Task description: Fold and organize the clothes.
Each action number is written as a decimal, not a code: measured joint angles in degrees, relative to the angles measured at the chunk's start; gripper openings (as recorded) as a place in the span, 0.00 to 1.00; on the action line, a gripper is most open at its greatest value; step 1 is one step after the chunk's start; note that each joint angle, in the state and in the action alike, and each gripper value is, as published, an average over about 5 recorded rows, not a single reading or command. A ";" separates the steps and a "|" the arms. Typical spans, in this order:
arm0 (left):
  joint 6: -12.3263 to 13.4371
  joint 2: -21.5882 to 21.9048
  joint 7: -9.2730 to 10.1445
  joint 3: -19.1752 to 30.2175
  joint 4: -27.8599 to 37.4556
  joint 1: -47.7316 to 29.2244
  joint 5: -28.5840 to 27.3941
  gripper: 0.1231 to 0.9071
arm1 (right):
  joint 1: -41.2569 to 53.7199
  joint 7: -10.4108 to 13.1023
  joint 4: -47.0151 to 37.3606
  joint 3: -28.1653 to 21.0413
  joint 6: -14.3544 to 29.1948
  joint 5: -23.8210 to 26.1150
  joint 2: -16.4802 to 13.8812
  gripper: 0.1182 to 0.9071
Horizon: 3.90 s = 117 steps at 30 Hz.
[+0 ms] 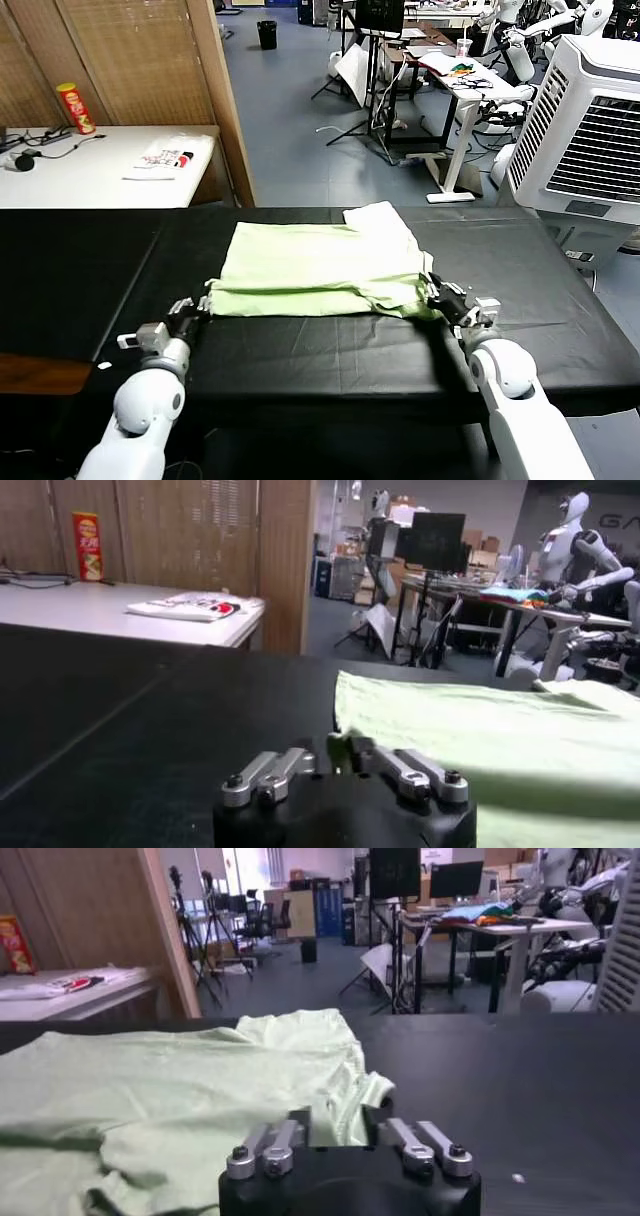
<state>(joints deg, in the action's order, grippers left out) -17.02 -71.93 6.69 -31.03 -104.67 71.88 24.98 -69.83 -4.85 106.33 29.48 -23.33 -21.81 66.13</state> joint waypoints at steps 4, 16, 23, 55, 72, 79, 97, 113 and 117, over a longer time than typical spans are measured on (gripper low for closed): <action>-0.74 0.07 -0.77 -0.02 -0.60 1.63 0.25 0.86 | -3.19 -0.46 1.72 0.16 0.16 1.03 0.03 0.86; -1.96 0.29 -1.18 -0.32 0.59 2.61 3.26 0.83 | -5.72 -0.71 2.00 -0.51 1.12 4.19 1.23 0.50; -2.00 0.99 -1.75 -0.43 1.37 2.11 4.68 0.42 | -5.66 -0.97 1.94 -0.79 1.66 5.93 0.87 0.22; -7.89 6.32 5.77 -2.90 -19.10 23.56 1.98 0.00 | -24.54 2.83 15.30 3.16 -3.49 2.84 -4.80 0.01; -13.73 8.29 11.08 -5.88 -26.11 29.29 6.74 0.74 | -30.31 4.20 24.97 9.45 -7.59 -2.95 -5.48 0.76; -14.77 10.38 11.76 -7.23 -28.48 25.40 13.27 0.86 | -22.91 6.45 24.48 10.82 -7.66 -5.68 -6.57 0.86; -14.16 11.30 11.60 9.10 1.93 -15.42 21.39 0.86 | 22.95 9.61 -13.55 -11.85 -8.30 -3.92 -1.68 0.86; -17.59 9.53 10.13 15.49 19.44 -28.38 21.49 0.86 | 39.85 7.90 -36.12 -20.46 -13.91 -5.02 3.58 0.86; -17.54 9.44 8.92 15.63 20.52 -28.74 21.44 0.86 | 41.11 7.02 -38.14 -20.97 -13.80 -5.08 4.51 0.86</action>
<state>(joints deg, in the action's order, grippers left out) -34.55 -62.49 15.61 -15.40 -84.15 43.14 46.42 -28.72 2.17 68.19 8.50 -37.13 -26.89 70.64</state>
